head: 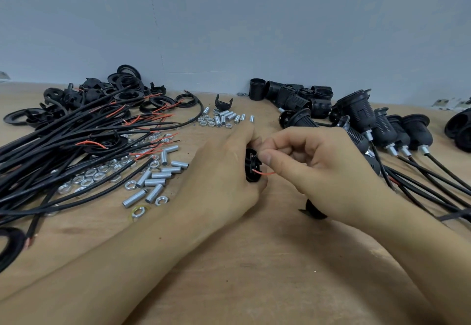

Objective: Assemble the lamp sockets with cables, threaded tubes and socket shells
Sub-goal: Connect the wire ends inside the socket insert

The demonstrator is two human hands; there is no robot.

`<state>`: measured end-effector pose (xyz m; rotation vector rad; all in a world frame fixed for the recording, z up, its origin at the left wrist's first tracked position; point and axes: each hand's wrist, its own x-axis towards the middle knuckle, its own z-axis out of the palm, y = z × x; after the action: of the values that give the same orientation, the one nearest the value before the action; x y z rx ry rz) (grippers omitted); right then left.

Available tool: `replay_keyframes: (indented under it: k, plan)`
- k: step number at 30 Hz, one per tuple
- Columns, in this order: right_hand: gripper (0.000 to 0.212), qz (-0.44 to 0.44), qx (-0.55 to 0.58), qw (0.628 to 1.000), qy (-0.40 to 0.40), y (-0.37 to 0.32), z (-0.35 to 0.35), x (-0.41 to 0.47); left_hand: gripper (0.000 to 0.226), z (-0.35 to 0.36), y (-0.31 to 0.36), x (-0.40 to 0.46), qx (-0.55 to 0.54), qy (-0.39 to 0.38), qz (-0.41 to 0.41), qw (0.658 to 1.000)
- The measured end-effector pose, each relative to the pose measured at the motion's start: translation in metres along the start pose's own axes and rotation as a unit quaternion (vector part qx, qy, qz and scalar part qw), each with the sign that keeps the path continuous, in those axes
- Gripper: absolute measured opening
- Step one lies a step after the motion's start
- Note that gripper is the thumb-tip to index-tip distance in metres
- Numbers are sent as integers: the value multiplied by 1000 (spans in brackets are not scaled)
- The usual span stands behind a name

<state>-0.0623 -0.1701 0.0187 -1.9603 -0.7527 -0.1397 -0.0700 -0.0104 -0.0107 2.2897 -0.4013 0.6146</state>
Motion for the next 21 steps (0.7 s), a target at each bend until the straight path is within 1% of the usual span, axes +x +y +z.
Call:
replay_keyframes:
  k: [2, 4, 6, 9, 12, 15, 17, 21]
  plan:
    - [16, 48, 54, 997, -28, 1, -3, 1, 27, -1, -1, -1, 3, -15, 0, 1000]
    - [19, 70, 71, 994, -44, 1, -6, 1, 29, 0, -2, 0, 7, -22, 2, 1000]
    - [19, 66, 39, 996, -49, 1, -6, 1, 28, 1, -1, 0, -5, -29, -12, 1000]
    - [16, 37, -58, 997, -29, 2, -1, 1, 28, 2, 0, -1, -25, -34, -47, 998]
    - [17, 22, -90, 996, -11, 4, 1, 1, 27, 2, -1, 0, -24, -42, -39, 998]
    - [15, 11, -129, 991, -17, 4, 1, 1, 26, 2, -1, -1, -13, -45, -38, 998]
    - [15, 16, -113, 993, -17, 3, 2, 1, 24, 2, -1, -3, -9, -42, -29, 999]
    - [16, 37, -38, 999, -3, 4, 1, 1, 21, 2, 0, -2, -1, -20, 0, 1000]
